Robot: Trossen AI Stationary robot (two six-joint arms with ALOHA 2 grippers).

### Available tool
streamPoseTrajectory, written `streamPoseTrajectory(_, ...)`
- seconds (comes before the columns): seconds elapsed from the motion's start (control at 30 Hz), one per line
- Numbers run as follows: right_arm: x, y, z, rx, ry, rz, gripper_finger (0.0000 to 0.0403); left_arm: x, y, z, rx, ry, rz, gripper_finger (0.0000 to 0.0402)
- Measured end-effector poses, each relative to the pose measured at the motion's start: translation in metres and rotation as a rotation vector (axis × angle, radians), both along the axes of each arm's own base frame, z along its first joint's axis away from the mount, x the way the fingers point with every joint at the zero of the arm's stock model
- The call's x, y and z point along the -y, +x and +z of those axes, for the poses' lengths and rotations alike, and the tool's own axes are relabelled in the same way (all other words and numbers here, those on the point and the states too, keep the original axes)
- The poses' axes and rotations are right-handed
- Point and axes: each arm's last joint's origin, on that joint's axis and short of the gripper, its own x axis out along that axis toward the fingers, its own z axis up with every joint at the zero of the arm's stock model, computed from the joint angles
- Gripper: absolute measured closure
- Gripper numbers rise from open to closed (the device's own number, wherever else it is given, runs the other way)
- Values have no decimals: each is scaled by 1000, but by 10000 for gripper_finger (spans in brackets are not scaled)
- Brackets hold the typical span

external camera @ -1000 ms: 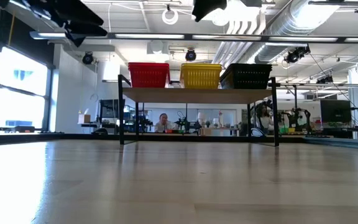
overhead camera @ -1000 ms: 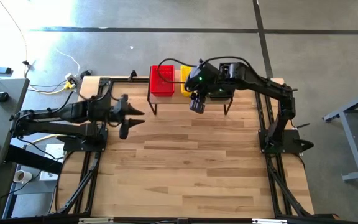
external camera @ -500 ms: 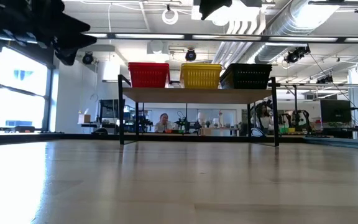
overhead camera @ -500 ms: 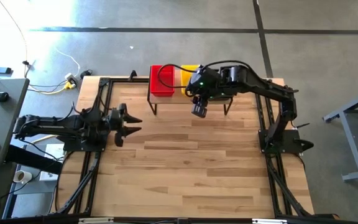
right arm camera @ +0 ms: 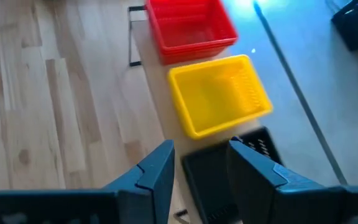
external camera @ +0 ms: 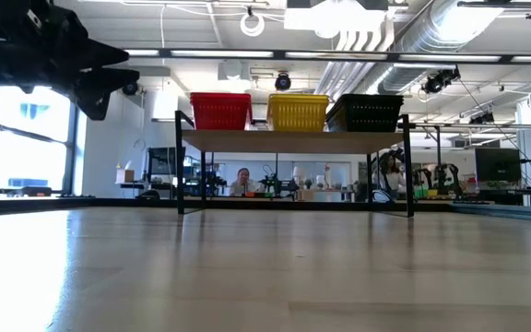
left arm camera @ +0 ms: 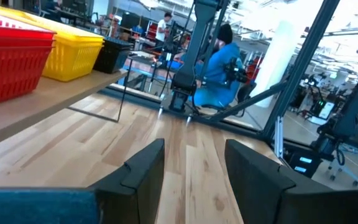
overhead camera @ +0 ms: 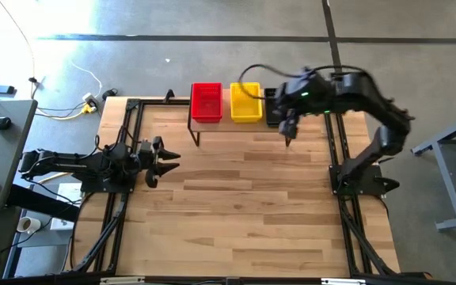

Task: Stack baskets on shelf by color
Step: Return to Home Position

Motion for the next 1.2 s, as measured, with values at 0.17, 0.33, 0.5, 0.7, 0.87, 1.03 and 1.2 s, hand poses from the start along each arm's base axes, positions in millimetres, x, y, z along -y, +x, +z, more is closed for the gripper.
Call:
streamPoseTrajectory(0.17,-3,-51,25,102,-20,-24,272,-1,0,0,-3,-18,16,241)
streamPoseTrajectory(0.33,-12,-91,40,186,-32,-10,272,-2,0,0,-3,-19,33,241)
streamPoseTrajectory(0.5,-20,-127,43,224,-31,-35,272,-2,0,0,-3,-19,38,241)
streamPoseTrajectory(0.7,-24,-150,6,281,-13,-59,272,-2,0,0,-2,-19,38,241)
streamPoseTrajectory(0.87,-25,-158,-35,394,-31,-32,272,-2,0,0,-2,-18,38,241)
streamPoseTrajectory(1.03,-28,-166,-82,439,-10,-14,272,-2,0,0,-2,-18,38,241)
streamPoseTrajectory(1.2,-29,-168,-128,518,27,5,272,-2,0,0,-2,-18,37,241)
